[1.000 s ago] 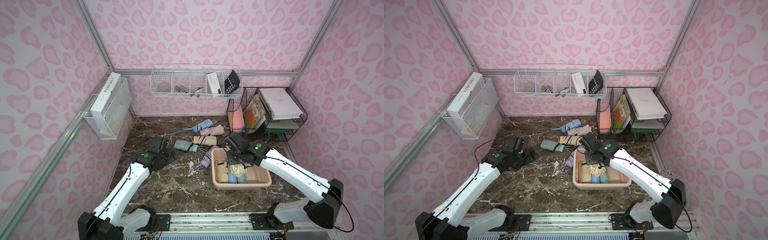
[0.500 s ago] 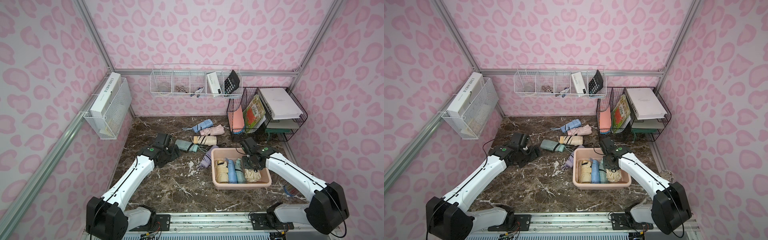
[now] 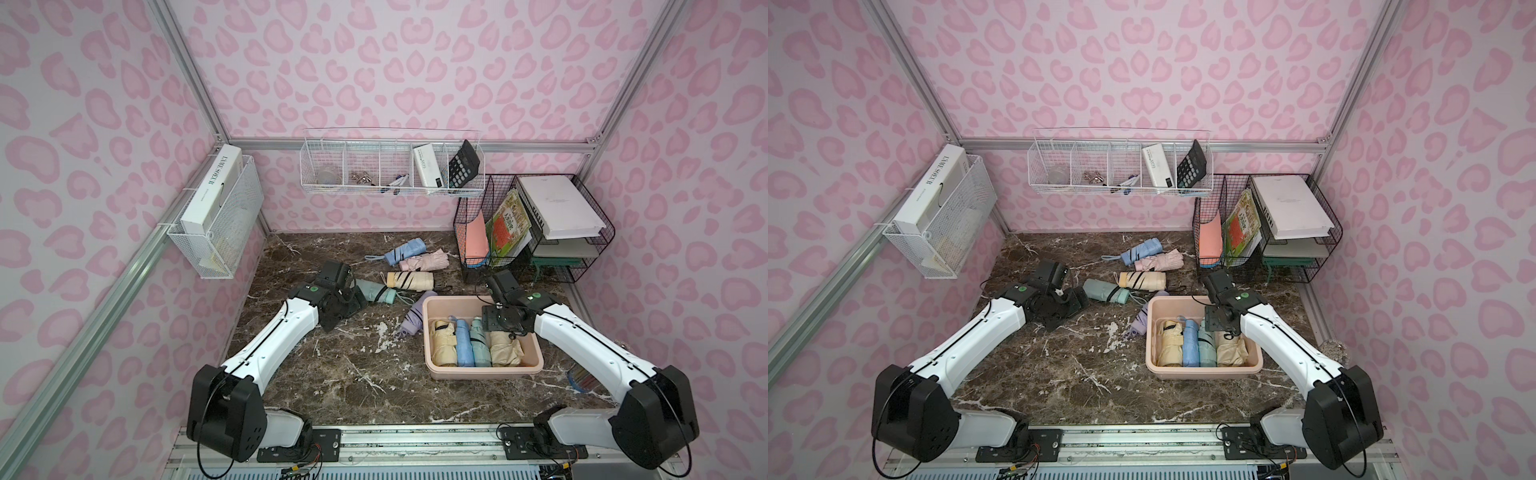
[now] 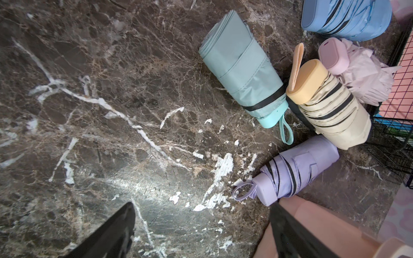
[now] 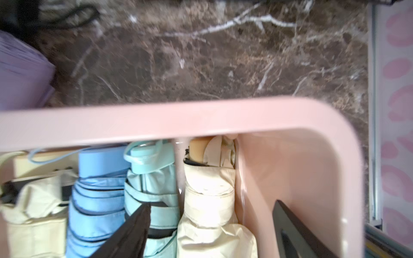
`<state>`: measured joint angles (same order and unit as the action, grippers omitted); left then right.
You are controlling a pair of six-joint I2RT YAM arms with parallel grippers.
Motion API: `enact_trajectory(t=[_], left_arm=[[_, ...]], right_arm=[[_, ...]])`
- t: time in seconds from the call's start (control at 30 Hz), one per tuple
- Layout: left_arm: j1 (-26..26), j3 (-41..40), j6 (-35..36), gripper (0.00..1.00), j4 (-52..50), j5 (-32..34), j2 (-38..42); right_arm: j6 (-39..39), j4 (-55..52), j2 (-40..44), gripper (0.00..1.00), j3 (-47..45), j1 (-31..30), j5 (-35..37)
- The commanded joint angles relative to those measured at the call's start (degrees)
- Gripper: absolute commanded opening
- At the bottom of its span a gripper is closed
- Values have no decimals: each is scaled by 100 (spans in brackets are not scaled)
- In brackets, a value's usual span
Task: Put the umbrella into the storage box
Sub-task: Place the umbrella in the storage box, then pick up the umbrella from the center of the board.
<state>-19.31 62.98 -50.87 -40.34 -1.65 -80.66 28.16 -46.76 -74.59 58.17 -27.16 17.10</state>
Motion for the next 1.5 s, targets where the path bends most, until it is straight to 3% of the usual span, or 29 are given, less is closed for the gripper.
enact_trajectory(t=[0.0,0.1,0.27,0.77,1.07,1.2,1.47], left_arm=[[6,261,-145,95,112,-80,-333],[-1,638,-359,97,67,-86,-817],[-4,1383,-1032,98,-426,46,-1678],[-3,3786,-2732,98,-2057,531,-3810],[54,4513,-3174,98,-1937,405,-4720],[86,4579,-3107,99,-1356,355,-4903],[192,4732,-3251,98,-1455,245,-5252]], right_arm=[[-397,289,255,79,193,-24,-318],[-739,1064,569,79,124,-25,-984],[-802,2071,808,79,-90,-27,-1245],[-1135,2416,309,80,-10,27,-1392],[-1232,2505,157,79,72,59,-1549],[-1225,2522,147,79,67,53,-1620],[-1161,2540,131,79,39,60,-1617]])
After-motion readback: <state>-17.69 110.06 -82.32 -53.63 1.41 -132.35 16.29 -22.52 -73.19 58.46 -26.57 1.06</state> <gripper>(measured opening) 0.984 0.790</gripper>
